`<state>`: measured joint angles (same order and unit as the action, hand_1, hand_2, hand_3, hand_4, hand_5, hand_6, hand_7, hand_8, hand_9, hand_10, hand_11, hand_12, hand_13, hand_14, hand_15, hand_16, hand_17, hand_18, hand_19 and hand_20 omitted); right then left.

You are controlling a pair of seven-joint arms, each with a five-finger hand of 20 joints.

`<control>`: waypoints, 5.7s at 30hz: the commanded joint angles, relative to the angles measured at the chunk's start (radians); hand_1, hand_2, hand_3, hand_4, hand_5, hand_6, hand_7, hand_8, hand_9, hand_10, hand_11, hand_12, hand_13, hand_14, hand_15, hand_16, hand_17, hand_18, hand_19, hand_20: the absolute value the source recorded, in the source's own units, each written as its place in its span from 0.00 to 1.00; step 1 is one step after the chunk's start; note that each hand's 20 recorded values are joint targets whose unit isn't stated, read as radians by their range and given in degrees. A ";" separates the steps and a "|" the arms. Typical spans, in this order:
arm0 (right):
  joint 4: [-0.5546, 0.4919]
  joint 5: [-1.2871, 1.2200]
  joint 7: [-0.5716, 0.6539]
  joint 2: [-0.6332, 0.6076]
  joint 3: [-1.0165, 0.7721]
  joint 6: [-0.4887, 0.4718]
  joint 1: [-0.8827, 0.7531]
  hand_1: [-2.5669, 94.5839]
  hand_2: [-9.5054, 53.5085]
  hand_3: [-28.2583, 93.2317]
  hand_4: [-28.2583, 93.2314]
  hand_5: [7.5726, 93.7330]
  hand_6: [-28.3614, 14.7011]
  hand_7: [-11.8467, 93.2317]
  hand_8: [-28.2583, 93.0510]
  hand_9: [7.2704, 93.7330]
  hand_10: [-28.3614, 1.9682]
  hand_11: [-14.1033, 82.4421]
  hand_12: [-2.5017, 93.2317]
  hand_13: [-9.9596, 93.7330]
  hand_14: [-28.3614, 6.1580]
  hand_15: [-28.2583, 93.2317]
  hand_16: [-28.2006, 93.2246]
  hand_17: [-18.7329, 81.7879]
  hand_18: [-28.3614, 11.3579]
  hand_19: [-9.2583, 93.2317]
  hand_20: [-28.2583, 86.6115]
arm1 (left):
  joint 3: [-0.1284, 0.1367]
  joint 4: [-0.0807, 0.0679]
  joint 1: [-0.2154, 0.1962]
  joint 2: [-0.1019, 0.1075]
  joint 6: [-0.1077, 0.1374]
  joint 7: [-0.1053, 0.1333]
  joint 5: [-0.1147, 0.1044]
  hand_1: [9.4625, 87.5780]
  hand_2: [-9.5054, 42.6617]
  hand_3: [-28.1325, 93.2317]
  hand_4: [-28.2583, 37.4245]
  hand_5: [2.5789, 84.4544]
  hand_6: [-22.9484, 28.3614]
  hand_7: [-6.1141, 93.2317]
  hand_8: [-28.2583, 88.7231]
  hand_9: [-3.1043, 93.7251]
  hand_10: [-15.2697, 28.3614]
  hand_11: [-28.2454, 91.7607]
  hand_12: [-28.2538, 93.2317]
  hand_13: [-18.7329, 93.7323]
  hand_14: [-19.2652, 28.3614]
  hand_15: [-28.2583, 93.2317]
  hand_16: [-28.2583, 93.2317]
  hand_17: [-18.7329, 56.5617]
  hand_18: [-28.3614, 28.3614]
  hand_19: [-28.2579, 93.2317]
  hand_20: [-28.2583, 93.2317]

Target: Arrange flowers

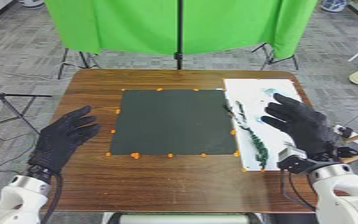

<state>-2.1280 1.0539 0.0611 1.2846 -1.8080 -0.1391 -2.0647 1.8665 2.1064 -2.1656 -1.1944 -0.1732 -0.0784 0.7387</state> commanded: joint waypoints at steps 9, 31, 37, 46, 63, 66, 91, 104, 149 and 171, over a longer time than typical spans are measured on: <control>-0.024 -0.089 -0.039 0.003 -0.008 0.142 -0.040 0.16 0.34 0.97 0.01 0.39 0.54 0.34 0.11 0.36 0.42 0.32 0.21 0.34 0.47 0.44 0.38 0.25 0.20 0.54 0.39 | -0.006 -0.010 0.016 0.012 0.037 0.037 0.009 0.19 0.20 0.85 0.00 0.38 0.55 0.35 0.11 0.34 0.68 0.57 0.34 0.37 0.76 0.72 0.17 0.13 0.92 0.71 0.30; -0.033 0.187 0.036 -0.022 -0.022 0.071 -0.009 0.26 0.15 0.90 0.00 0.42 0.55 0.38 0.09 0.49 0.46 0.42 0.20 0.52 0.47 0.60 0.33 0.31 0.19 0.62 0.38 | 0.017 -0.004 -0.019 -0.020 0.015 -0.008 -0.004 0.19 0.20 0.85 0.00 0.38 0.56 0.35 0.11 0.34 0.68 0.57 0.34 0.37 0.76 0.72 0.17 0.13 0.92 0.71 0.30; -0.083 0.476 0.106 -0.203 -0.050 0.171 -0.050 0.57 0.04 0.47 0.03 0.49 0.62 0.53 0.05 0.59 0.50 0.70 0.33 0.64 0.50 0.84 0.42 0.43 0.28 0.78 0.43 | 0.016 -0.005 -0.010 -0.012 0.011 -0.005 -0.001 0.19 0.20 0.85 0.00 0.38 0.56 0.35 0.11 0.34 0.68 0.57 0.34 0.37 0.76 0.72 0.17 0.13 0.92 0.71 0.30; -0.137 0.791 0.327 -0.402 -0.048 0.044 -0.109 0.39 0.02 0.68 0.00 0.83 0.66 0.65 0.06 0.88 0.51 0.85 0.50 0.84 0.40 0.97 0.55 0.58 0.24 0.92 0.44 | 0.028 0.003 -0.029 -0.004 0.022 -0.002 -0.007 0.19 0.20 0.85 0.00 0.38 0.56 0.35 0.11 0.34 0.68 0.57 0.34 0.37 0.76 0.72 0.17 0.13 0.92 0.71 0.30; -0.145 0.973 0.577 -0.384 0.118 -0.043 -0.091 0.19 0.01 0.82 0.00 0.72 0.63 0.60 0.08 0.79 0.50 0.83 0.50 0.78 0.41 0.95 0.54 0.52 0.26 0.88 0.42 | 0.020 0.007 -0.031 -0.008 0.022 -0.009 -0.005 0.19 0.20 0.85 0.00 0.36 0.55 0.36 0.11 0.34 0.68 0.57 0.34 0.37 0.76 0.72 0.17 0.13 0.92 0.71 0.30; -0.134 0.995 0.613 -0.388 0.147 -0.094 -0.065 0.16 0.04 0.82 0.00 0.74 0.63 0.60 0.08 0.80 0.49 0.83 0.50 0.78 0.41 0.95 0.54 0.53 0.26 0.89 0.41 | 0.022 0.008 -0.032 -0.005 0.028 -0.011 -0.006 0.19 0.20 0.85 0.00 0.36 0.55 0.36 0.11 0.34 0.68 0.57 0.34 0.37 0.76 0.72 0.17 0.13 0.92 0.71 0.30; 0.020 1.074 0.635 -0.428 0.342 -0.237 0.102 0.16 0.15 0.88 0.01 0.72 0.62 0.60 0.09 0.78 0.47 0.82 0.51 0.77 0.40 0.94 0.54 0.52 0.26 0.89 0.39 | 0.014 0.006 -0.019 -0.002 0.033 -0.017 -0.008 0.19 0.20 0.85 0.00 0.36 0.55 0.36 0.11 0.33 0.68 0.56 0.34 0.37 0.76 0.72 0.17 0.13 0.92 0.71 0.30; 0.046 1.087 0.655 -0.420 0.414 -0.334 0.105 0.17 0.15 0.88 0.00 0.71 0.61 0.59 0.08 0.75 0.46 0.82 0.50 0.76 0.39 0.94 0.54 0.50 0.26 0.88 0.38 | 0.021 0.007 -0.027 0.001 0.038 -0.022 -0.010 0.19 0.20 0.85 0.00 0.36 0.55 0.36 0.11 0.33 0.68 0.56 0.34 0.37 0.76 0.72 0.17 0.13 0.92 0.71 0.30; 0.179 1.087 0.582 -0.392 0.601 -0.366 0.077 0.41 0.00 0.97 0.05 0.78 0.56 0.78 0.38 0.92 0.62 0.88 0.37 0.90 0.57 0.86 0.52 0.58 0.38 0.89 0.35 | 0.011 0.000 -0.042 0.006 0.031 -0.019 -0.006 0.19 0.20 0.85 0.00 0.37 0.55 0.36 0.11 0.34 0.68 0.57 0.34 0.37 0.76 0.72 0.17 0.13 0.92 0.71 0.30; 0.063 0.969 0.453 -0.346 0.453 -0.059 -0.062 0.42 0.07 1.00 0.11 0.97 0.43 0.54 0.24 0.93 0.50 0.84 0.30 0.88 0.53 0.87 0.45 0.53 0.39 0.91 0.40 | 0.001 -0.010 -0.035 0.013 0.032 -0.016 -0.008 0.19 0.21 0.85 0.00 0.37 0.55 0.36 0.11 0.34 0.68 0.57 0.34 0.37 0.76 0.72 0.17 0.13 0.92 0.71 0.30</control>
<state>-2.1085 2.0771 0.5566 0.8850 -1.4556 -0.1685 -1.9794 1.8716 2.1083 -2.1921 -1.1801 -0.1427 -0.0910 0.7321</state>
